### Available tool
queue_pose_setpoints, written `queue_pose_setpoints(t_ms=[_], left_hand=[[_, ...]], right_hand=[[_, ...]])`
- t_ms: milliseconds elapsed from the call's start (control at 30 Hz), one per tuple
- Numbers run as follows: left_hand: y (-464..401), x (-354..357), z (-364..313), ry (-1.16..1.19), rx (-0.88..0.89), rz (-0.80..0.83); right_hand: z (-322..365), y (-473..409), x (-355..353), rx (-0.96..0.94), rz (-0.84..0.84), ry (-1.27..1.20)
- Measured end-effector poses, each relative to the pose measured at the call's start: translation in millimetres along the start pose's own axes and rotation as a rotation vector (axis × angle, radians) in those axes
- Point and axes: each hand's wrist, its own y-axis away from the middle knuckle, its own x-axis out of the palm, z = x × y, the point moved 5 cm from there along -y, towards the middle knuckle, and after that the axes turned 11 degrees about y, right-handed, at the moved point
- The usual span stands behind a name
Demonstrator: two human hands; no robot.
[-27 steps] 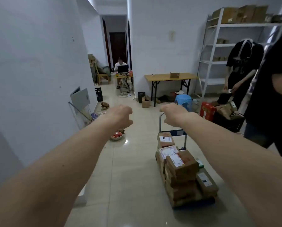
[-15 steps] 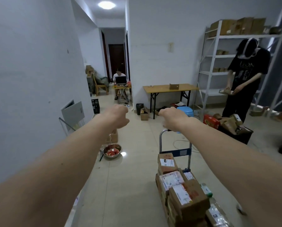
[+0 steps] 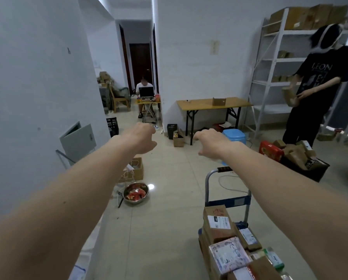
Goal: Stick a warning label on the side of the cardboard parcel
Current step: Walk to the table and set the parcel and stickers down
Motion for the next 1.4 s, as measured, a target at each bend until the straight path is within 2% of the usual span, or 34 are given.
queue_pose_setpoints(t_ms=[300,467,767,967,1067,1400], left_hand=[[-156,1,98,-0.040,0.049,0.007],[-238,21,122,-0.053,0.096,0.036],[-401,78,144,-0.073,0.146,0.074],[-553,79,132,-0.050,0.158,0.054],[-625,90,125,-0.052,0.188,0.021],[-805,172,138,-0.023,0.190,0.126]], right_hand=[[18,-185,16,0.046,-0.006,-0.024],[8,-257,39,0.080,0.033,0.000],[-50,-401,106,0.143,0.093,-0.042],[-126,-520,127,0.166,0.101,-0.099],[-162,-582,134,0.177,0.073,-0.050],[-218,-747,200,0.145,0.092,0.008]])
